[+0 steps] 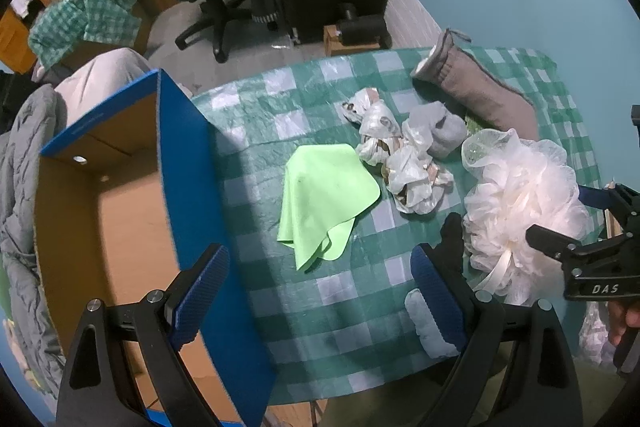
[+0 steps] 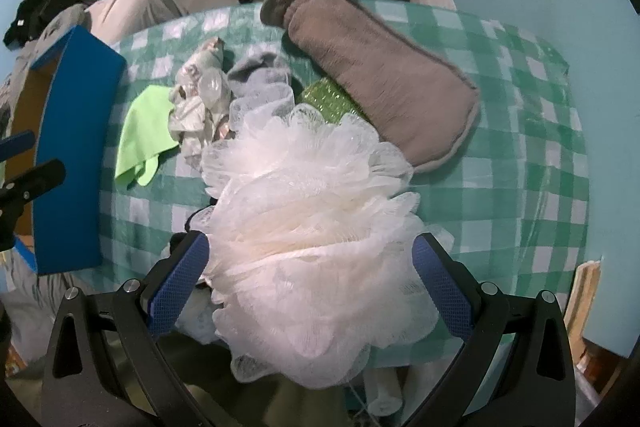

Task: Organize soft objects
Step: 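Grasp the white mesh puffer with the right tool while the left tool approaches the green cloth, then lift the puffer with the right tool while the left tool grasps the lime-green cloth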

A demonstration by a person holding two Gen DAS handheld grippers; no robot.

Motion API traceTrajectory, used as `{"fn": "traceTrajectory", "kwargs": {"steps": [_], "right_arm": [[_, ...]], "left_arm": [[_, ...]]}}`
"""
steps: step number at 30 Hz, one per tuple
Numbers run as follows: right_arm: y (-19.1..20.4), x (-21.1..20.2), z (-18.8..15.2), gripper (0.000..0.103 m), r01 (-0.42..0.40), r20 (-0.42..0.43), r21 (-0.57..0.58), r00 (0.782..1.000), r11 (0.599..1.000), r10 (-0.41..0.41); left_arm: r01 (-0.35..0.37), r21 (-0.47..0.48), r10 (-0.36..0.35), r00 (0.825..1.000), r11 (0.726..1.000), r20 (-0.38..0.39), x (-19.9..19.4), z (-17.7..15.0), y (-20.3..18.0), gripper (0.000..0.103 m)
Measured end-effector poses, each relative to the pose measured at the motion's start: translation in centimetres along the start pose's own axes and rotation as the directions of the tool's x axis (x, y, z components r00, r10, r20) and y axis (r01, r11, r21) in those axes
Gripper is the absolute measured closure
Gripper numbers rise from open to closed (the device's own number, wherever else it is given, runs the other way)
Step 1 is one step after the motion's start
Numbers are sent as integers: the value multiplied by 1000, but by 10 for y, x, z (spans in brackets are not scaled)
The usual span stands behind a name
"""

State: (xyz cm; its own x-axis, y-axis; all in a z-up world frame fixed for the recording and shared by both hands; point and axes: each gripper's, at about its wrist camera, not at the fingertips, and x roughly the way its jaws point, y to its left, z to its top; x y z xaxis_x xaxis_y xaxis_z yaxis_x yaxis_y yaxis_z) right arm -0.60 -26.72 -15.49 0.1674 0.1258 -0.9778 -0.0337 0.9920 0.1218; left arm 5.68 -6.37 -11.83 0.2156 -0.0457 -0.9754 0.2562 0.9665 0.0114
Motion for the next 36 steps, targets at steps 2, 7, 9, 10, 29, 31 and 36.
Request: {"fn": "traceTrajectory", "kwargs": {"steps": [2,7,9,10,29,31,36], "right_arm": [[1,7,0,2,14,-15,-9,1000,1000,-14],[2,22,-1,2,30,-45,-22,998,999,-31],[0,30,-2,2,29,-68,-18,997,999,-30],[-2,34,-3,2,25,-77,-14,997,1000,-26],[-24,41,-9,44,-157,-81,-17,985,987,155],[-30,31,-8,46,-163,-61,-5,985,987,162],[-43,-5,-2,47,-180,28,38,983,983,179]], "left_arm": [[3,-2,-3,1000,1000,-12,6,1,0,10],[1,0,-1,1000,1000,-27,15,5,-1,10],[1,1,-1,999,1000,-34,19,7,-1,10],[1,1,-1,999,1000,-39,21,9,-1,10],[-10,17,12,989,1000,-148,80,40,1,10],[-4,14,6,987,1000,-159,88,44,2,10],[-5,1,5,982,1000,-191,106,50,5,10]]}}
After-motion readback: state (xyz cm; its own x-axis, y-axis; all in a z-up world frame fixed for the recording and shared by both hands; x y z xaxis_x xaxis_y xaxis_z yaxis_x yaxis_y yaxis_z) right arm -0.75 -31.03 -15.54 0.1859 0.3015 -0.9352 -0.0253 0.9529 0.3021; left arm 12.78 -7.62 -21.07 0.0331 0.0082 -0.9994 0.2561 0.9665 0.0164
